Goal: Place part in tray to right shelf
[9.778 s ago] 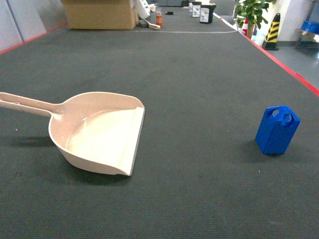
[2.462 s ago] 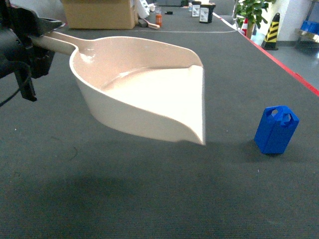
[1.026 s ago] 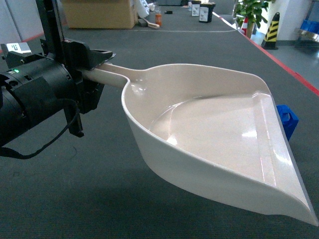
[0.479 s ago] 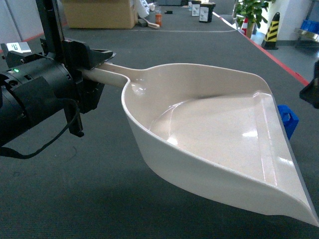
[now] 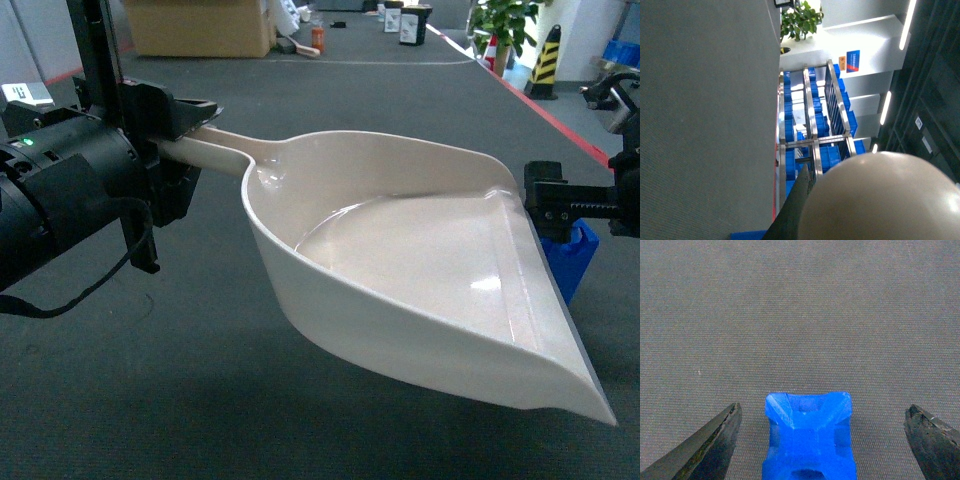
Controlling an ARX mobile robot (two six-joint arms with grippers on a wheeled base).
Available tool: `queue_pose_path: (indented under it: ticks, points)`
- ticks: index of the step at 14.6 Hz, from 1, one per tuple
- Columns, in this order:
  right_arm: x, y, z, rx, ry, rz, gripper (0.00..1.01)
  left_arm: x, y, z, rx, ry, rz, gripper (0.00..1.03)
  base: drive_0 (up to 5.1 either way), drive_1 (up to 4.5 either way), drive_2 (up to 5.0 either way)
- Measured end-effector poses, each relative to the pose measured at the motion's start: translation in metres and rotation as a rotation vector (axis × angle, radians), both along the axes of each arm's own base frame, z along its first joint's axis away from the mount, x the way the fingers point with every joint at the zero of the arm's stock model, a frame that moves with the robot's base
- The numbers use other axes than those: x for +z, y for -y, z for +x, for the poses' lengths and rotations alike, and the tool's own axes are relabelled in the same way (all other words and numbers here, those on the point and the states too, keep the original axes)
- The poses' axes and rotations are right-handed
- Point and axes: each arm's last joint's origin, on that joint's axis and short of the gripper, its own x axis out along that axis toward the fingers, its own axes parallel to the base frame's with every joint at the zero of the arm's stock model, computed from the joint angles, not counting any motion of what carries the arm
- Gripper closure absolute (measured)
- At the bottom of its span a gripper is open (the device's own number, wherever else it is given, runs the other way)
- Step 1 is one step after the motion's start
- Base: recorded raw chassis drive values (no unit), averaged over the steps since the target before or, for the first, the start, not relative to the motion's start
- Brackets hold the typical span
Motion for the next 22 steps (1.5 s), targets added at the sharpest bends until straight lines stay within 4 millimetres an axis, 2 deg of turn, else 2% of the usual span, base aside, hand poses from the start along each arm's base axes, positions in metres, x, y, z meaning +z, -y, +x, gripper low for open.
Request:
queue_pose_path:
  ticks: [3, 4, 8, 9, 11, 12, 13, 15, 16, 18, 19, 20, 22]
  points:
    - [-0.011, -0.008, 0.009, 0.008, -0.023, -0.004, 0.03, 0.0, -0.002, 0.001, 0.015, 0.002, 0.015, 0.91, 0.0, 0.0, 0.0]
    - [-0.015, -0.009, 0.01, 0.003, -0.029, -0.011, 0.09, -0.001, -0.002, 0.0, 0.016, 0.003, 0.025, 0.91, 0.0, 0.0, 0.0]
    - [-0.015, -0.01, 0.009, -0.012, -0.001, -0.027, 0.49, -0.002, -0.001, 0.0, 0.005, 0.004, 0.039, 0.91, 0.0, 0.0, 0.0]
    - [-0.011, -0.006, 0.005, -0.023, 0.012, -0.027, 0.55, -0.002, -0.001, -0.001, -0.001, 0.001, 0.03, 0.91, 0.0, 0.0, 0.0]
    - [0.008, 0.003, -0.008, -0.04, 0.064, -0.018, 0.55, -0.001, 0.0, -0.001, -0.014, -0.001, 0.004, 0.91, 0.0, 0.0, 0.0]
    - [0.026, 0.007, -0.015, -0.053, 0.116, -0.015, 0.55, -0.001, 0.001, -0.001, -0.015, -0.004, -0.001, 0.91, 0.0, 0.0, 0.0]
    - [0.046, 0.012, -0.021, -0.062, 0.171, -0.008, 0.55, -0.001, 0.001, -0.001, -0.015, -0.004, -0.002, 0.91, 0.0, 0.0, 0.0]
    - [0.1, 0.01, -0.04, -0.031, 0.331, 0.034, 0.55, -0.001, 0.001, -0.001, -0.015, -0.004, -0.003, 0.91, 0.0, 0.0, 0.0]
    - [0.12, 0.001, -0.05, 0.012, 0.397, 0.085, 0.55, -0.001, 0.001, -0.001, -0.016, -0.004, -0.004, 0.91, 0.0, 0.0, 0.0]
    - [0.147, -0.035, -0.068, 0.145, 0.502, 0.231, 0.55, -0.001, 0.001, -0.001, -0.016, -0.005, -0.003, 0.91, 0.0, 0.0, 0.0]
    - [0.148, -0.055, -0.074, 0.204, 0.485, 0.302, 0.55, -0.001, 0.001, -0.001, -0.016, -0.005, -0.004, 0.91, 0.0, 0.0, 0.0]
    - [0.137, -0.078, -0.08, 0.248, 0.422, 0.37, 0.56, -0.001, 0.001, -0.001, -0.016, -0.005, -0.004, 0.91, 0.0, 0.0, 0.0]
    - [0.111, -0.101, -0.081, 0.261, 0.311, 0.451, 0.56, -0.001, 0.001, -0.001, -0.017, -0.005, -0.005, 0.91, 0.0, 0.0, 0.0]
